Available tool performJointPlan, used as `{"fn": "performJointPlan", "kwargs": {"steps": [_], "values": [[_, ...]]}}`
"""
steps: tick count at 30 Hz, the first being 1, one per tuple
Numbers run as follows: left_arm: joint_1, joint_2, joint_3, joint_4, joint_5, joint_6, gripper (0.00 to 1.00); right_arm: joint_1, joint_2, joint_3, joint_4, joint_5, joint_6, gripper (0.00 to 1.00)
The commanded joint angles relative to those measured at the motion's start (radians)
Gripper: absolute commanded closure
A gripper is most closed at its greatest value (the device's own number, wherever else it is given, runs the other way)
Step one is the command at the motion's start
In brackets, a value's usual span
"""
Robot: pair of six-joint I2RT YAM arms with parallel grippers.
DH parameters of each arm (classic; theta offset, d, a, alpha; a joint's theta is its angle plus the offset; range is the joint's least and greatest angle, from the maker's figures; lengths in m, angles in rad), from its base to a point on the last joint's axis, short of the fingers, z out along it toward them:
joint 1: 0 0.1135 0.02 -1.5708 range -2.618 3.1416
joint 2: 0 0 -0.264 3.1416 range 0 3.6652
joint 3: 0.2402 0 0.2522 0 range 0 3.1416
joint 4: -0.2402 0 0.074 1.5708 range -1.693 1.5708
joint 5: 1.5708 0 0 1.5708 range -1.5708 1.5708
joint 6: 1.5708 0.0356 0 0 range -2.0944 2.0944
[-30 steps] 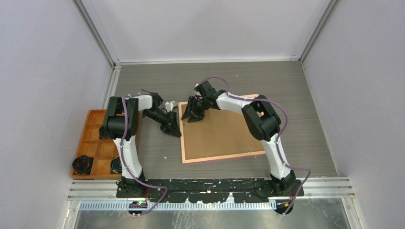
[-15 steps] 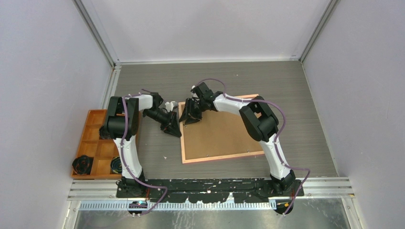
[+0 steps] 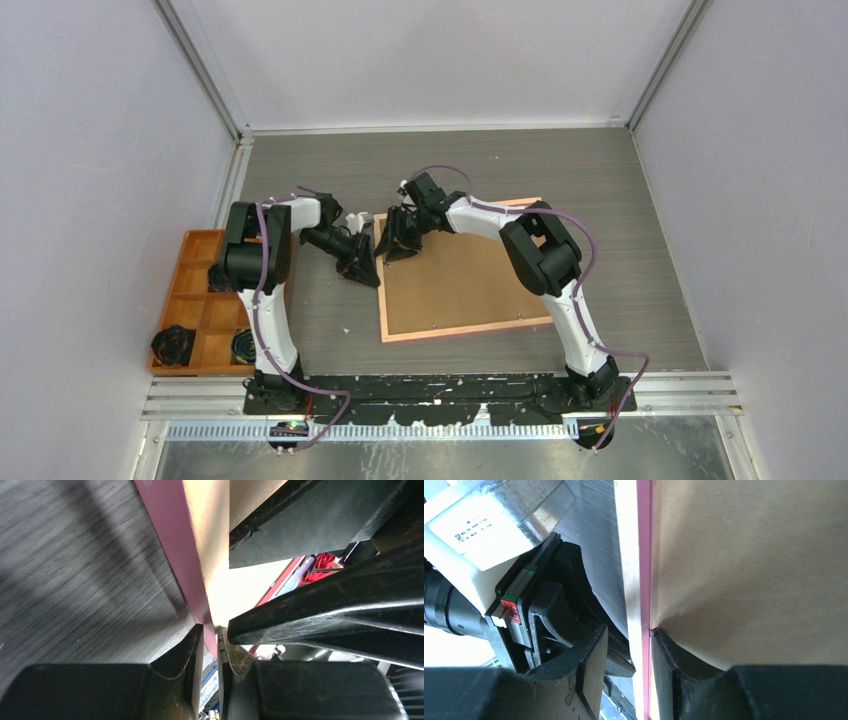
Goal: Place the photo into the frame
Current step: Install the photo frame at the center of the board, then move the photo frame to the center of the board.
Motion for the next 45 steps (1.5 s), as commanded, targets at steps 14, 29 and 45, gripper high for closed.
{"fn": "performJointPlan", "kwargs": {"steps": [14,29,45], "values": [[-0.007,0.004,0.035,0.04,-0.129,0.054,0.83,-0.05,-0.071,0.128,-0.146,0.046,-0.105,0.4],[0.08,-0.131,0.198,-0.241,-0.113,0.236,0.65,0.241,-0.657,-0.401,-0.381,0.558,-0.565,0.13],[0.087,-0.374,0.115,-0.346,-0.167,0.329,0.43,0.559,-0.59,-0.483,-0.38,0.886,-0.712,0.05]]}}
